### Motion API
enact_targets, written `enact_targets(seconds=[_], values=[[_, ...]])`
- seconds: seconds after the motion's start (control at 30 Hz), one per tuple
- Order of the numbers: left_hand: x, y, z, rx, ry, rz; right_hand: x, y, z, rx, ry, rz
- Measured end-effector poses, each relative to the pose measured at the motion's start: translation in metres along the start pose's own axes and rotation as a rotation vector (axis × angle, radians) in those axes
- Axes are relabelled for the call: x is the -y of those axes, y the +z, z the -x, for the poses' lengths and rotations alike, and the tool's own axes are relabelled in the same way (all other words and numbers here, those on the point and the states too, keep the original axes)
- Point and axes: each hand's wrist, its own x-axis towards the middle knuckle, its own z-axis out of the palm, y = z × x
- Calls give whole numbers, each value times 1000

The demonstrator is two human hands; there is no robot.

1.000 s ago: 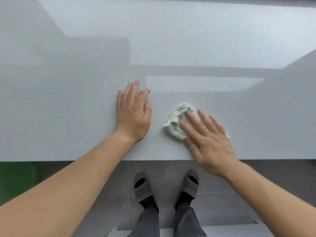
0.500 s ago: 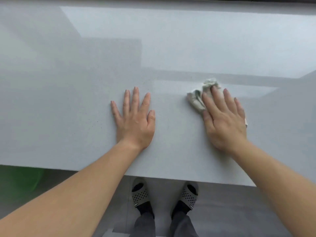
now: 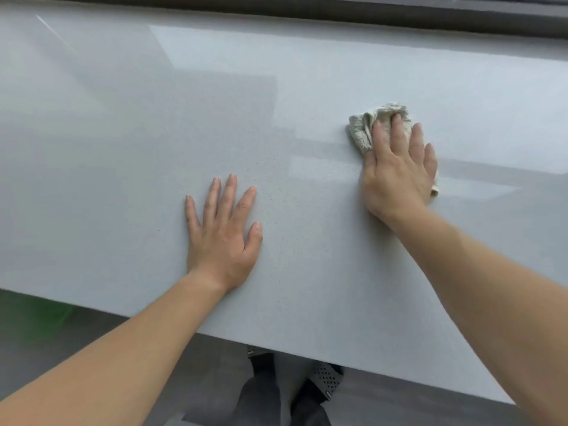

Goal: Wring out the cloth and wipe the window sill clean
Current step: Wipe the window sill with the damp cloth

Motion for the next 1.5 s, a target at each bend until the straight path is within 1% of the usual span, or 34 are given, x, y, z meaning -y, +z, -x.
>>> enact_targets(seconds=[0.03,0.07,0.17,0.2,0.23,0.27,0.3,0.33,0.4,0.43,0.47,0.5,0.57,0.63,0.67,0.7,0.73,0.8,0.87,0.9,0.93,1.0,1.03,1.07,1.1,1.13,1.2,1.23,1.27,1.37,1.4,1.43,1.5], values=[[0,0,0,-6,2,11,14,3,3,-15,31,0],[-1,0,-1,-19,4,34,26,7,12,-26,-21,8],[0,-1,-2,-86,7,122,32,15,51,44,-421,72],[-1,-2,-4,-112,12,137,24,12,50,74,-519,85],[0,-4,-9,-140,15,145,14,7,37,91,-573,90],[-1,-7,-16,-164,15,157,5,4,19,83,-573,113],[-2,-10,-26,-186,18,180,-1,1,-3,46,-521,139],[-4,-14,-40,-207,26,207,-5,-3,-28,11,-418,144],[-10,-20,-72,-237,59,235,0,-10,-67,-7,-154,62],[-14,-22,-90,-241,80,235,9,-10,-76,-17,-66,27],[-18,-24,-108,-233,94,232,18,-8,-78,-28,-36,18],[-23,-25,-126,-214,99,232,27,-6,-72,-31,-68,22],[-31,-27,-157,-155,78,238,34,0,-50,-17,-280,71],[-35,-25,-175,-85,36,183,23,-2,-37,55,-472,123],[-36,-23,-179,-62,23,115,16,-6,-46,81,-517,139],[-36,-21,-180,-47,20,46,7,-9,-64,81,-509,150],[-37,-20,-179,-38,20,3,2,-13,-85,58,-451,156],[-38,-19,-178,-29,17,-11,3,-21,-131,-5,-225,114],[-37,-20,-179,-30,18,-10,25,-20,-158,-44,-1,14],[-38,-20,-179,-31,22,-11,41,-16,-159,-45,45,3],[-38,-21,-179,-34,27,-8,54,-10,-152,-39,8,19],[-38,-20,-178,-41,36,-6,65,-1,-128,-37,-270,80],[-38,-20,-178,-44,38,-8,61,-3,-120,-4,-401,110],[-38,-20,-179,-46,39,-8,52,-8,-122,31,-494,131],[-38,-19,-179,-46,39,-10,45,-13,-134,44,-526,139],[-38,-20,-180,-43,38,-11,42,-17,-149,38,-482,133],[-38,-19,-180,-44,37,-8,55,-16,-174,-8,-282,80],[-38,-19,-179,-49,37,-9,69,-12,-180,-27,-227,64],[-38,-19,-179,-52,37,-13,84,-9,-182,-32,-250,65],[-38,-18,-179,-45,41,-22,98,-5,-183,39,-533,124],[-38,-18,-179,-42,38,-25,90,-9,-188,60,-581,127],[-38,-18,-180,-37,37,-26,80,-15,-194,67,-584,120],[-38,-19,-179,-28,41,-28,50,-23,-197,48,-485,106]])
